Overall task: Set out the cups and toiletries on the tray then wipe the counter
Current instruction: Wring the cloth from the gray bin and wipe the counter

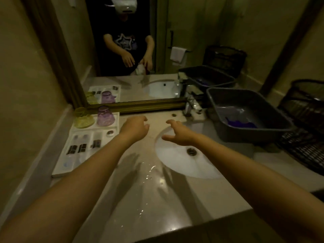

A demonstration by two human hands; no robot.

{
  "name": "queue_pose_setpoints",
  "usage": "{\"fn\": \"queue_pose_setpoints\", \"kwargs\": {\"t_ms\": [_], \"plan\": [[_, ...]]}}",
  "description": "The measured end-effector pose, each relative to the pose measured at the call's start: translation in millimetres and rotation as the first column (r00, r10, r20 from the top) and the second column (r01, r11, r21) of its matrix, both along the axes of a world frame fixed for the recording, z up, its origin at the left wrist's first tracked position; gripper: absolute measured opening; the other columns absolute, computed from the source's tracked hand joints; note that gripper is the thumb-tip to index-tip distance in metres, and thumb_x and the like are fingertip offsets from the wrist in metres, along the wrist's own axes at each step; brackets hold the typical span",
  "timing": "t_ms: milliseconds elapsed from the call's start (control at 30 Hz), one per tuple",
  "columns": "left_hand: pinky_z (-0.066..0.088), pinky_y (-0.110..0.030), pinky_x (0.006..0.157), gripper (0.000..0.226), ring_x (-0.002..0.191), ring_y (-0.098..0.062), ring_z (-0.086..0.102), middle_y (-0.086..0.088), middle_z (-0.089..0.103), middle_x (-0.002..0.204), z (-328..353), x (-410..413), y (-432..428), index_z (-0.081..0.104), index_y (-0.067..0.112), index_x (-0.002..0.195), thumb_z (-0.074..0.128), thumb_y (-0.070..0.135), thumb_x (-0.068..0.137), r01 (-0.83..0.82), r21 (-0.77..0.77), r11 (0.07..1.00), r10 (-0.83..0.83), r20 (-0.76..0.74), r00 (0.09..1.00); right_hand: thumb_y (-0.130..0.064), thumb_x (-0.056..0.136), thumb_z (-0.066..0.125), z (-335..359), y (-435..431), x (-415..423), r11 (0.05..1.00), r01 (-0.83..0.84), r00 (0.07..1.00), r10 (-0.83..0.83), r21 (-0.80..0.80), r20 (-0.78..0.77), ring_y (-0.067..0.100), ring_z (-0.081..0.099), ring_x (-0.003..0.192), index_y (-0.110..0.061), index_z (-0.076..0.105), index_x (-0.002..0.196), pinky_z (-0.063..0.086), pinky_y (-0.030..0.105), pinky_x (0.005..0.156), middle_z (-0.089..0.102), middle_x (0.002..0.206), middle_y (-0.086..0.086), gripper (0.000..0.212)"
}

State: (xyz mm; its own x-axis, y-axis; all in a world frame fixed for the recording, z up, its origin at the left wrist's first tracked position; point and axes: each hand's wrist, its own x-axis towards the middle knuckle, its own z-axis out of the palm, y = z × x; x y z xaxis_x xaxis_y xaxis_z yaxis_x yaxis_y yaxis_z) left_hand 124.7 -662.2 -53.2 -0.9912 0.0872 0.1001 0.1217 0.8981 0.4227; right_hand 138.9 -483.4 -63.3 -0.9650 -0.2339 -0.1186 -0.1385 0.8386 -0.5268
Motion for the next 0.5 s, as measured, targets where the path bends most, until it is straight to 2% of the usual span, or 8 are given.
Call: {"fn": "queue_pose_setpoints", "kwargs": {"t_ms": [67, 133, 233, 300, 400, 500], "plan": [[0.047, -0.035, 0.084, 0.036, 0.105, -0.026, 0.058, -0.01, 0.061, 0.122, 9, -5, 32, 0.054, 0.016, 0.123, 0.05, 0.029, 0.089, 0.072, 0.063, 0.995, -0.073, 0.008, 0.997, -0.037, 0.086, 0.06, 7, 38, 6, 0.999, 0.027, 1.0, -0.026, -0.038, 0.017, 0.028, 0.047, 0.124, -0.014, 0.03, 0.142, 0.044, 0.038, 0.1, 0.04, 0.143, 0.014, 0.067], [0.048, -0.031, 0.078, 0.032, 0.097, -0.022, 0.06, -0.007, 0.063, 0.115, 17, -11, 66, 0.058, 0.017, 0.117, 0.053, 0.028, 0.088, 0.147, 0.127, 0.981, -0.155, 0.051, 0.987, -0.036, 0.087, 0.06, 12, 77, 10, 0.997, 0.072, 0.997, -0.07, -0.042, 0.03, 0.021, 0.054, 0.111, -0.016, 0.037, 0.137, 0.046, 0.029, 0.087, 0.05, 0.133, 0.012, 0.058], [0.052, -0.026, 0.064, 0.023, 0.083, -0.015, 0.062, 0.0, 0.065, 0.093, 26, -20, 124, 0.063, 0.018, 0.107, 0.057, 0.025, 0.086, 0.231, 0.243, 0.942, -0.268, 0.132, 0.954, -0.034, 0.087, 0.06, 18, 136, 11, 0.987, 0.145, 0.989, -0.143, -0.069, 0.034, 0.007, 0.059, 0.086, -0.021, 0.048, 0.126, 0.046, 0.018, 0.069, 0.061, 0.114, 0.004, 0.043], [0.048, -0.022, 0.055, 0.015, 0.076, -0.011, 0.062, 0.004, 0.062, 0.082, 30, -27, 167, 0.063, 0.02, 0.099, 0.056, 0.022, 0.086, 0.247, 0.299, 0.922, -0.304, 0.162, 0.939, -0.032, 0.087, 0.059, 24, 177, 10, 0.977, 0.194, 0.981, -0.192, -0.093, 0.026, 0.003, 0.061, 0.078, -0.022, 0.052, 0.119, 0.045, 0.015, 0.061, 0.063, 0.098, -0.002, 0.034], [0.048, -0.022, 0.055, 0.006, 0.074, -0.013, 0.063, 0.0, 0.064, 0.08, 37, -41, 228, 0.061, 0.023, 0.086, 0.056, 0.02, 0.088, 0.241, 0.381, 0.893, -0.331, 0.19, 0.924, -0.026, 0.087, 0.061, 38, 235, 0, 0.958, 0.259, 0.965, -0.263, -0.121, -0.014, 0.006, 0.065, 0.071, -0.021, 0.058, 0.108, 0.049, 0.017, 0.059, 0.065, 0.085, -0.004, 0.022], [0.052, -0.025, 0.063, 0.009, 0.078, -0.014, 0.064, -0.002, 0.065, 0.083, 40, -57, 280, 0.062, 0.021, 0.092, 0.055, 0.018, 0.088, 0.245, 0.429, 0.869, -0.353, 0.192, 0.915, -0.019, 0.088, 0.06, 52, 285, -16, 0.942, 0.306, 0.948, -0.315, -0.137, -0.046, 0.007, 0.064, 0.068, -0.019, 0.058, 0.105, 0.049, 0.017, 0.057, 0.061, 0.081, -0.007, 0.017]]}}
